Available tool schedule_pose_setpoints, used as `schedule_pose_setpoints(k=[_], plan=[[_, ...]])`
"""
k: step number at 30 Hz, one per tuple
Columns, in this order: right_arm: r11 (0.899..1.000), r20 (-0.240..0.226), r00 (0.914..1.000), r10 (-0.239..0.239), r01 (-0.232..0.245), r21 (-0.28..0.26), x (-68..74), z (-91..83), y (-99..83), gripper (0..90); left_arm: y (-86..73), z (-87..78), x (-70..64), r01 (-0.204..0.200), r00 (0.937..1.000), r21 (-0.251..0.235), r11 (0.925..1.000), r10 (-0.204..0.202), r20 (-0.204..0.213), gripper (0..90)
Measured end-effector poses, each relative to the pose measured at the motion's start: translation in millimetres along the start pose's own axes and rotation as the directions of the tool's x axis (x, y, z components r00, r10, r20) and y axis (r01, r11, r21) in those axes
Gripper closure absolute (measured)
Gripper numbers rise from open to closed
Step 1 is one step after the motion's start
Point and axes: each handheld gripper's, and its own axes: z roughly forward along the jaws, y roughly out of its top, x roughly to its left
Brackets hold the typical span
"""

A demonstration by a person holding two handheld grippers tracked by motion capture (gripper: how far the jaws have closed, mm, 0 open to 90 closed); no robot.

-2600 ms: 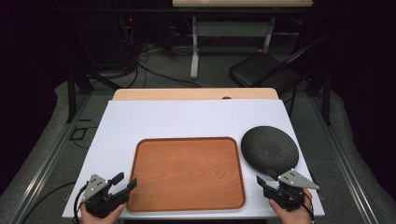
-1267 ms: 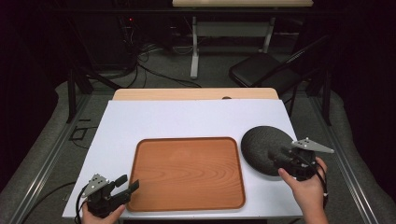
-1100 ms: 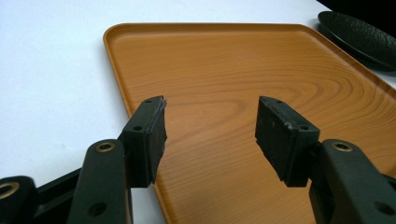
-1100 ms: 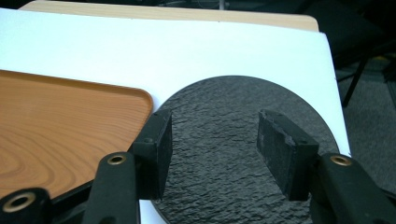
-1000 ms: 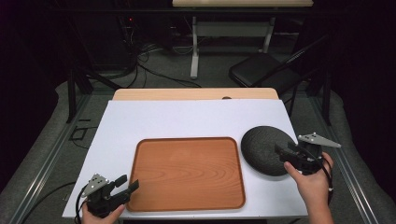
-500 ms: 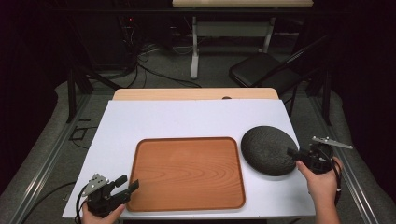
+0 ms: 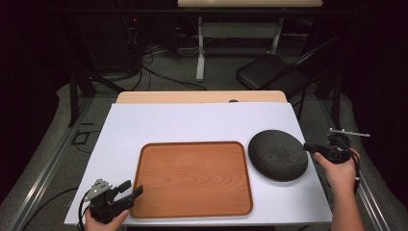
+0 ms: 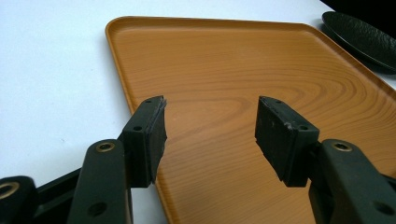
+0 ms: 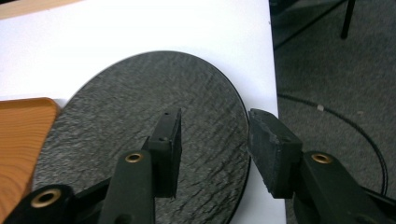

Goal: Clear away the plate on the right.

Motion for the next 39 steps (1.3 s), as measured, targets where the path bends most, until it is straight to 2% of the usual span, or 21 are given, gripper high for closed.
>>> schedule_pose_setpoints(k=[8, 14, 16, 28, 39], plan=[[0.999, 0.015, 0.9993, 0.034, -0.035, 0.032, -11.8, 13.8, -14.0, 54.9, -0.2, 0.7, 0.4, 0.003, 1.0000, 0.005, 1.0000, -0.003, -0.002, 43.5], [0.996, -0.002, 0.9972, 0.075, -0.075, 0.046, -19.6, 18.9, -22.2, 54.3, -0.2, 0.8, 0.2, 0.002, 1.0000, 0.006, 1.0000, -0.002, 0.000, 43.5], [0.996, -0.008, 0.9972, 0.075, -0.074, 0.051, -21.4, 21.0, -24.5, 54.2, -0.2, 1.0, 0.1, 0.002, 1.0000, 0.007, 1.0000, -0.002, 0.000, 43.4], [0.990, -0.036, 0.9928, 0.114, -0.111, 0.091, -20.8, 31.2, -30.6, 52.8, -0.2, 0.3, -0.2, 0.000, 1.0000, 0.008, 1.0000, 0.000, 0.005, 43.5], [0.985, -0.067, 0.9867, 0.149, -0.142, 0.101, -19.5, 38.5, -32.9, 52.9, -0.2, 0.4, -0.5, -0.003, 1.0000, 0.009, 1.0000, 0.003, 0.006, 43.5]])
